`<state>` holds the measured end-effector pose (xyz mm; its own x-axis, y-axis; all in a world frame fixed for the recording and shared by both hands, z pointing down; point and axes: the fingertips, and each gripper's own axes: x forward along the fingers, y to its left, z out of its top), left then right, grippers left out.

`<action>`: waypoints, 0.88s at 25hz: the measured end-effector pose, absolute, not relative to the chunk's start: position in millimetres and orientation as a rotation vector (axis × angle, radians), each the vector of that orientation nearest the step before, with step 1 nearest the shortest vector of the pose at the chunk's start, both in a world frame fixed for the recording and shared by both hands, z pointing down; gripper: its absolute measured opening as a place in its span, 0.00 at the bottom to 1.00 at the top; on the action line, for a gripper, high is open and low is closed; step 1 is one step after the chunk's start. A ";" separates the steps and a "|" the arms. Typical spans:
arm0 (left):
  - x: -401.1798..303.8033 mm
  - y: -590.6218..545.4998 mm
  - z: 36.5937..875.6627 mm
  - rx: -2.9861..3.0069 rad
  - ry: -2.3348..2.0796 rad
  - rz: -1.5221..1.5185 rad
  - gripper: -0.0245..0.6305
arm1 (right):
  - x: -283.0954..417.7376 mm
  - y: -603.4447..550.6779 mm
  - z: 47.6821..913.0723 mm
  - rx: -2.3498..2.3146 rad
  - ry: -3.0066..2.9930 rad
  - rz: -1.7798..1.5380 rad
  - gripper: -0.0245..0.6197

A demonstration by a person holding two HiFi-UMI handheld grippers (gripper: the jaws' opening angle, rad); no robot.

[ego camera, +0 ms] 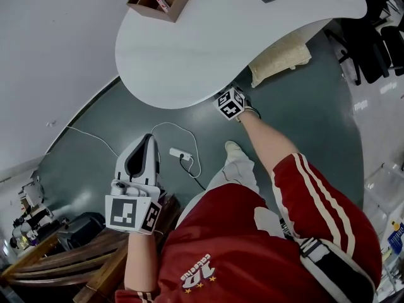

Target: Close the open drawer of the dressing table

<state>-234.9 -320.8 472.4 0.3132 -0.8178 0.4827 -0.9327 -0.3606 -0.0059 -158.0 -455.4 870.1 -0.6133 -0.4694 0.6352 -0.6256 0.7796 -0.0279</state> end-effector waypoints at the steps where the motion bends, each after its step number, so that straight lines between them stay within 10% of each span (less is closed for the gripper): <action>1: -234.5 -319.7 472.4 2.310 -1.585 0.592 0.04 | -157.4 -454.5 867.7 0.810 -2.346 0.328 0.21; 22: -258.9 -241.3 474.4 2.293 -1.564 0.264 0.04 | -93.5 -351.4 759.5 1.077 -2.270 0.344 0.22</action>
<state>-258.9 -241.3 474.4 0.3725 -0.8615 0.3450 -0.9270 -0.3281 0.1815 -93.5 -351.4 759.5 -0.4934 -0.6152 0.6149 -0.7697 0.6381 0.0207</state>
